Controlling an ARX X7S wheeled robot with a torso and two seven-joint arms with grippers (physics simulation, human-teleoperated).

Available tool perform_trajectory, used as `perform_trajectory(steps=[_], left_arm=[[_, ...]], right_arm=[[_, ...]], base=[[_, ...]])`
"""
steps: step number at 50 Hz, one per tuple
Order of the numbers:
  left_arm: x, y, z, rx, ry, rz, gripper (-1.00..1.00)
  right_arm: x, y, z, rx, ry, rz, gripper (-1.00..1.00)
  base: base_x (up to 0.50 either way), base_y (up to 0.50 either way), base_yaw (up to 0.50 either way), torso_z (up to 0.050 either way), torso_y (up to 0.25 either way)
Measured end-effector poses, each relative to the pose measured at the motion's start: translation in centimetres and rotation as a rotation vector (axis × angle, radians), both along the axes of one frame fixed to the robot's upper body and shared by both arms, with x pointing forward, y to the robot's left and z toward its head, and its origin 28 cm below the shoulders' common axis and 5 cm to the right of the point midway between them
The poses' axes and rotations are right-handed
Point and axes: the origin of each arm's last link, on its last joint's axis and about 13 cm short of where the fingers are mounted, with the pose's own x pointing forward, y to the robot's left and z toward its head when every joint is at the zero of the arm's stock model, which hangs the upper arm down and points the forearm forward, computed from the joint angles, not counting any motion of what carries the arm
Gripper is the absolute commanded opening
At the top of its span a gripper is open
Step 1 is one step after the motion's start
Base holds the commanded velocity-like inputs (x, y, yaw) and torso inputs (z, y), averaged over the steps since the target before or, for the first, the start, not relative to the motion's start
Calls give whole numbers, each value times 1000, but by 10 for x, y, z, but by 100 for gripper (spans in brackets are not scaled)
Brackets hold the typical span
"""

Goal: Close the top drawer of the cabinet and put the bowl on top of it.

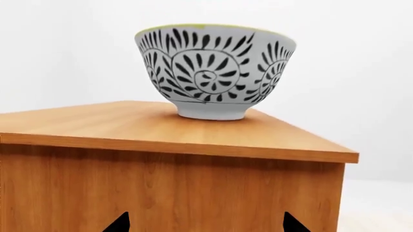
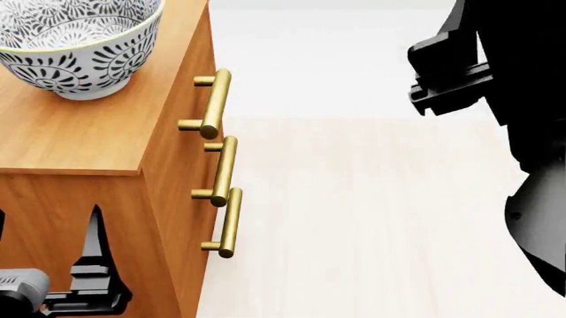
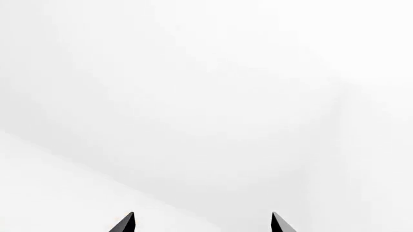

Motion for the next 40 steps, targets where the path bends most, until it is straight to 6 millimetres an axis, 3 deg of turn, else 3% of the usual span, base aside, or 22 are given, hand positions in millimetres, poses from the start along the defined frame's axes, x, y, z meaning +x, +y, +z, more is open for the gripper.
perform_trajectory(steps=[18, 40], left_arm=[[-1, 0, 0, 8, -5, 11, 100], [-2, -1, -1, 13, -6, 18, 100]], right_arm=[[-17, -24, -79, 72, 116, -53, 100], [-37, -41, -132, 133, 195, -102, 100]], base=[[0, 0, 0, 0, 0], [0, 0, 0, 0, 0]])
